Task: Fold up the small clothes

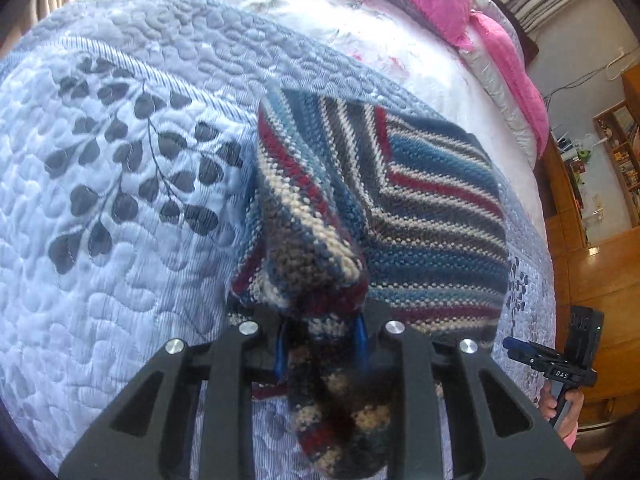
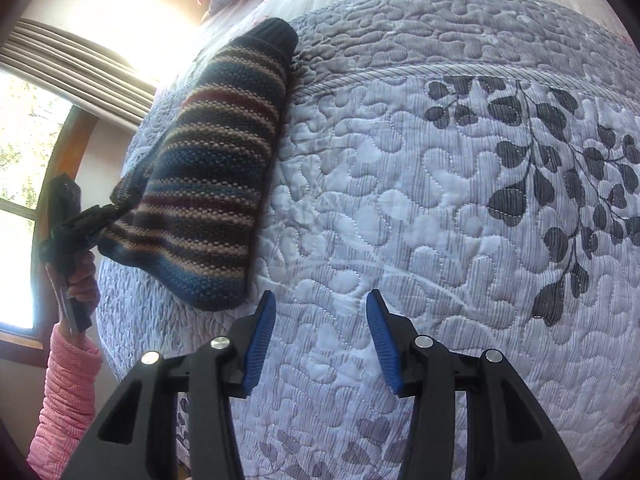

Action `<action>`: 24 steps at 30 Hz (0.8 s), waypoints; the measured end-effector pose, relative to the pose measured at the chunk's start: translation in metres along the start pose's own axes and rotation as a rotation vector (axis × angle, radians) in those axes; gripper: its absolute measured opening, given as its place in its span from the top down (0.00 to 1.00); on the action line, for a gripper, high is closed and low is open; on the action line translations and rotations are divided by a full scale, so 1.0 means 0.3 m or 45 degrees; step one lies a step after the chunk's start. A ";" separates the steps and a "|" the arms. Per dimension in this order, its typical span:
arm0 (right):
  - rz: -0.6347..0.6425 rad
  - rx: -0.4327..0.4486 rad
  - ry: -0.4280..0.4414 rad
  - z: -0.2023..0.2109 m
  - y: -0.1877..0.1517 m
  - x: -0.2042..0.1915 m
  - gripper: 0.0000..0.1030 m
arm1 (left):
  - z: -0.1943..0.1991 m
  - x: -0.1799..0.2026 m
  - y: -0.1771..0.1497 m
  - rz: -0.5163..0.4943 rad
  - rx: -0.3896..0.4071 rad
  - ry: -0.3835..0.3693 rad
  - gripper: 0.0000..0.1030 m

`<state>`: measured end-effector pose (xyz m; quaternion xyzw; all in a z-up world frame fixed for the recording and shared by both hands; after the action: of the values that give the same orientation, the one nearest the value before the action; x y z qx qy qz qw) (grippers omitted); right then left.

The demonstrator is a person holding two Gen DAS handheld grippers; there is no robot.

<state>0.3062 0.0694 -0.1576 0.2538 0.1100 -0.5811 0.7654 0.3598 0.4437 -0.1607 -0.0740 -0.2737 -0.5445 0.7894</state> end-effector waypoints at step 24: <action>0.032 -0.064 0.149 -0.214 0.071 -0.264 0.68 | 0.069 -0.020 -0.209 -0.038 -0.002 0.051 0.66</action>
<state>0.3108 0.1728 -0.1698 0.2694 0.1659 -0.5525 0.7712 0.2947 0.4323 -0.1579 -0.0595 -0.2583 -0.5579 0.7864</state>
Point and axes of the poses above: each gripper's, at about its wrist camera, not at the fingertips, and z roughly against the way its jaws point, x to its right, y to its top, the point moved 6 cm from there along -z, roughly the way its jaws point, and after that the axes turned 9 degrees about z, right-handed, at the moved point
